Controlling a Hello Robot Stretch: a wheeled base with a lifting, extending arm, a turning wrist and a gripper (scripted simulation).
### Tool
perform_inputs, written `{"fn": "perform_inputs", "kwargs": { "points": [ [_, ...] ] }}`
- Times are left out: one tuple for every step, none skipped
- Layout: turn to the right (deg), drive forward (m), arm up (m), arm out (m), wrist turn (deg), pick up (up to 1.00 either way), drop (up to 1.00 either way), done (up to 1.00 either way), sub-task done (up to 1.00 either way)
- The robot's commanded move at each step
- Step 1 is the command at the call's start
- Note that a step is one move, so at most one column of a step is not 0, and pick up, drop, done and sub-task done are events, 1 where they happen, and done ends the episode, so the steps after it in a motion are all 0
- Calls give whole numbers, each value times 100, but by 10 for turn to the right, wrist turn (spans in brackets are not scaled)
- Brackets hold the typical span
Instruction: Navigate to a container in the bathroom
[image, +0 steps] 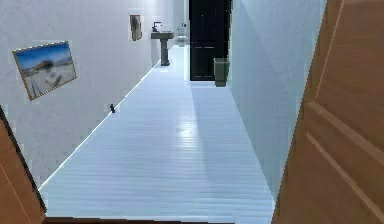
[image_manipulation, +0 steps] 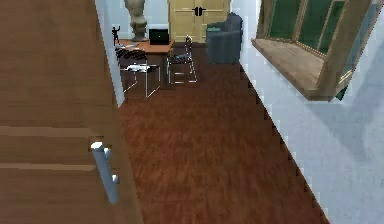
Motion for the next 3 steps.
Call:
{"fn": "perform_inputs", "kwargs": {
  "points": [
    [60,0,0,0,0,0,0,0,0],
    [0,100,0,0,0,0,0,0,0],
    [0,100,0,0,0,0,0,0,0]
  ]
}}
